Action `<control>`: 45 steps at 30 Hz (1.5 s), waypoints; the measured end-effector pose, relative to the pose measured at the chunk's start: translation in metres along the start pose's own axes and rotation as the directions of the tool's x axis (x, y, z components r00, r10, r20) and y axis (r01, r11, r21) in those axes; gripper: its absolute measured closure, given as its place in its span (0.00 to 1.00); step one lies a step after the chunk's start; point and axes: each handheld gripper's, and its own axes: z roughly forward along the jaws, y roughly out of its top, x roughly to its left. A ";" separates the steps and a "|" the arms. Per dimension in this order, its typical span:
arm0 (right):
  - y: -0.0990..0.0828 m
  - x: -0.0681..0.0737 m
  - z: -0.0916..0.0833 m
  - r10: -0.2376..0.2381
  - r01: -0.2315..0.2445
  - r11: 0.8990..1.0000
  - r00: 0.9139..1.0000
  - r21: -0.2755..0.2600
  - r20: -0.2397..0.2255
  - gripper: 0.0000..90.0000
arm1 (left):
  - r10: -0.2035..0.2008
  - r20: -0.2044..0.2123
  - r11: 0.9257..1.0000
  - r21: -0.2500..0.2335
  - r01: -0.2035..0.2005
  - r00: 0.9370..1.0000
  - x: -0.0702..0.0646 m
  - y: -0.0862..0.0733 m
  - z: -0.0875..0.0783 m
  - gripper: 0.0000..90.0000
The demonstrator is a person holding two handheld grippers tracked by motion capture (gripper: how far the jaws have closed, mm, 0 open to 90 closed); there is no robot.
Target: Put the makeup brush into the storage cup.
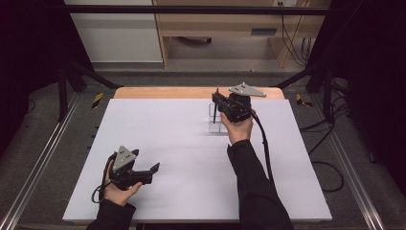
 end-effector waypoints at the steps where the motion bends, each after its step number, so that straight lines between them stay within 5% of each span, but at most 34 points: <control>1: 0.002 -0.001 0.001 -0.002 0.002 1.000 1.000 0.000 0.007 0.93 | 0.000 0.000 1.000 0.000 0.000 1.000 0.000 0.000 0.000 0.10; 22: 0.006 -0.030 0.027 0.027 -0.027 1.000 0.995 -0.007 0.096 0.93 | -0.001 0.003 1.000 0.003 0.001 1.000 0.002 -0.001 0.000 0.10; 45: 0.001 -0.034 0.058 0.033 -0.035 0.999 0.991 0.015 0.128 0.93 | 0.002 0.005 1.000 -0.013 -0.002 1.000 0.003 0.001 -0.003 0.10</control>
